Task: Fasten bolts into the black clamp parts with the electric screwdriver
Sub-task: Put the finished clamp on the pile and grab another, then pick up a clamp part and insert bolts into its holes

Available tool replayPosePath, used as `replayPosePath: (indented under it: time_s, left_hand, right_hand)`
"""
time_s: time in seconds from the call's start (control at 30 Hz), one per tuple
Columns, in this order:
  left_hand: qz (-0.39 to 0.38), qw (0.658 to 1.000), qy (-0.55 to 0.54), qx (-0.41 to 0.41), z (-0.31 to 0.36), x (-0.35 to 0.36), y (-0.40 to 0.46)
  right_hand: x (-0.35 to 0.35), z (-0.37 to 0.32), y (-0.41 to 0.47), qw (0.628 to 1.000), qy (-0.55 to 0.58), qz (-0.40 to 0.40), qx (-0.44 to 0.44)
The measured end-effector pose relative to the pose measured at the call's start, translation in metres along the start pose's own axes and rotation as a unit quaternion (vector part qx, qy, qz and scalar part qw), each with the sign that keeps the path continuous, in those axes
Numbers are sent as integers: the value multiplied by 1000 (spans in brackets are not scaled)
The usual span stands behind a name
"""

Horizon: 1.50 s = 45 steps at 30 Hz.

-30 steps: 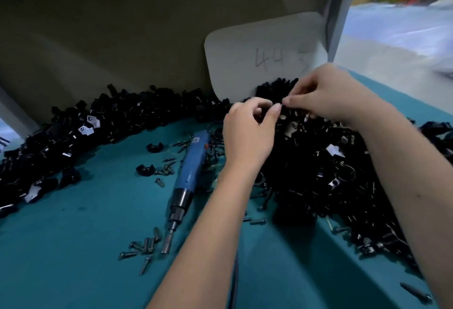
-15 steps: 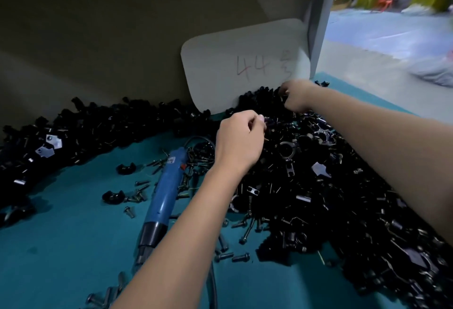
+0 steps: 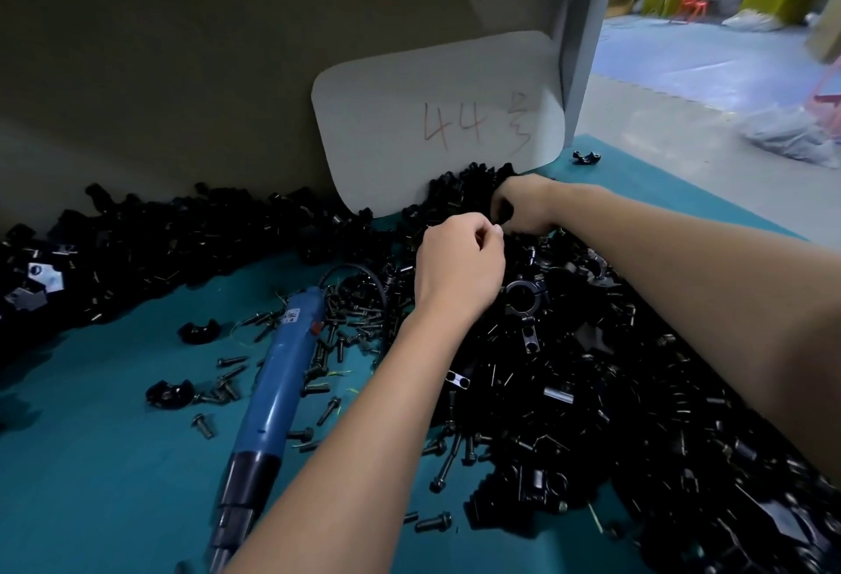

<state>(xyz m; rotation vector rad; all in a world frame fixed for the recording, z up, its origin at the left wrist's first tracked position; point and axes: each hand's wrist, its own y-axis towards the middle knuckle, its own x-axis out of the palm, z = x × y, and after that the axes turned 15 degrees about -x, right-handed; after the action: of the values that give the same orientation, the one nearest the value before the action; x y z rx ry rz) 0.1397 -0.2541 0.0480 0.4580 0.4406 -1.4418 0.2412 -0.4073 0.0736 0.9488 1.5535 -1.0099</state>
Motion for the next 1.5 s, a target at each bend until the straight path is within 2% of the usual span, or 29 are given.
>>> replayPosePath:
  time_s: [0.13,0.27,0.37,0.47,0.57,0.6,0.67,0.73,0.77,0.87,0.97,1.13,1.27,1.37,1.5]
  left_hand:
    - [19,1000,6,5,-4,-13,-3]
    - [37,999,-2,-6,-15,-33,-6]
    - [41,999,10,-23,-24,-41,-7]
    - [44,998,31,-37,-32,-46,-8]
    - [59,996,38,-50,-35,-48,-5]
    - [65,996,36,-55,-35,-48,-4]
    - [80,994,29,-65,-32,-48,-1]
    - [92,993,15,-77,-30,-47,2]
    - [96,992,8,-82,-28,-45,4]
    - [93,991,-2,-96,-25,-40,8]
    - [89,991,-2,-105,-25,-38,10]
    - [95,990,22,-98,-29,-45,14]
    - [107,990,47,-80,-34,-64,20]
    - [130,984,101,-63,-43,-85,31]
    - [126,954,257,-84,-64,-116,61]
  right_hand:
    - [-7,-7,-3,996,-5,91,26]
    - [-18,-36,1,988,58,143,-18]
    - [-24,-61,1,993,53,94,-45]
    - [-32,-75,2,999,49,-13,-12]
    - [-41,-83,7,996,13,-81,28]
    - [-42,-84,10,994,10,-96,44]
    - [-43,-87,16,996,-6,-68,51]
    - [-36,-87,21,996,-81,-28,-12]
    - [-30,-87,24,993,-102,-45,-48]
    - [-10,-89,28,983,-65,-133,-108]
    - [2,-86,32,982,-70,-124,-126]
    - [2,-88,30,983,-90,-120,-107]
    - [2,-91,35,988,-109,-57,-89]
    - [-8,-95,44,992,-115,5,-53]
    - [-26,-105,49,993,-102,-26,-48]
